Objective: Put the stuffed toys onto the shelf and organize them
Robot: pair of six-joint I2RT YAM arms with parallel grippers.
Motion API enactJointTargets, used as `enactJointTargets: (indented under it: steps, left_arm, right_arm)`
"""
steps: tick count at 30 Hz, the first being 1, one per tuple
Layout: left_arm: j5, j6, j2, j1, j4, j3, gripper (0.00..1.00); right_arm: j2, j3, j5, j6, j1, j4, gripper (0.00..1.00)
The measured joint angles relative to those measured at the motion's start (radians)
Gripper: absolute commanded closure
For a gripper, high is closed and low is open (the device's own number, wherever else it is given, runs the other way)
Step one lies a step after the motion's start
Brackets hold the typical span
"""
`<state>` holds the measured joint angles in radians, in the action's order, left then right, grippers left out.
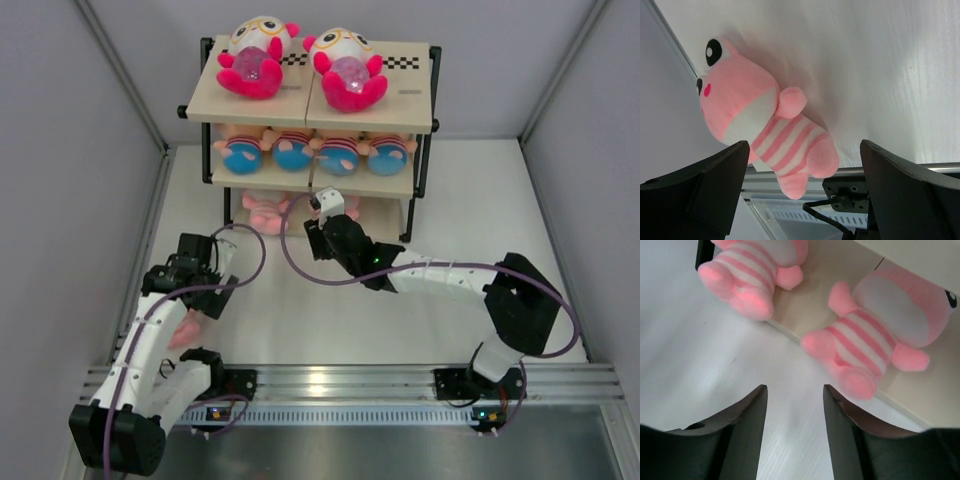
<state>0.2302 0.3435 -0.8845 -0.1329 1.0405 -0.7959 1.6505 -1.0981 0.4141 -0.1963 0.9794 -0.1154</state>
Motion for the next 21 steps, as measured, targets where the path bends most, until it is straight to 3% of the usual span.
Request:
enactJointTargets:
  steps: [1, 7, 11, 21]
  left_arm:
    - [0.005, 0.003, 0.0, 0.0, 0.0, 0.011, 0.01]
    - [0.043, 0.048, -0.001, 0.008, 0.004, 0.039, 0.01]
    - [0.072, 0.091, -0.018, 0.048, 0.001, 0.064, 0.01]
    - [0.009, 0.191, -0.136, 0.267, -0.005, 0.084, 0.02]
  right_arm:
    - [-0.014, 0.014, 0.001, -0.011, 0.007, -0.004, 0.64]
    - [-0.008, 0.051, 0.011, -0.063, 0.011, 0.001, 0.83]
    - [0.057, 0.049, 0.037, -0.078, 0.008, 0.008, 0.87]
    - [0.213, -0.072, 0.064, -0.053, -0.055, 0.061, 0.88]
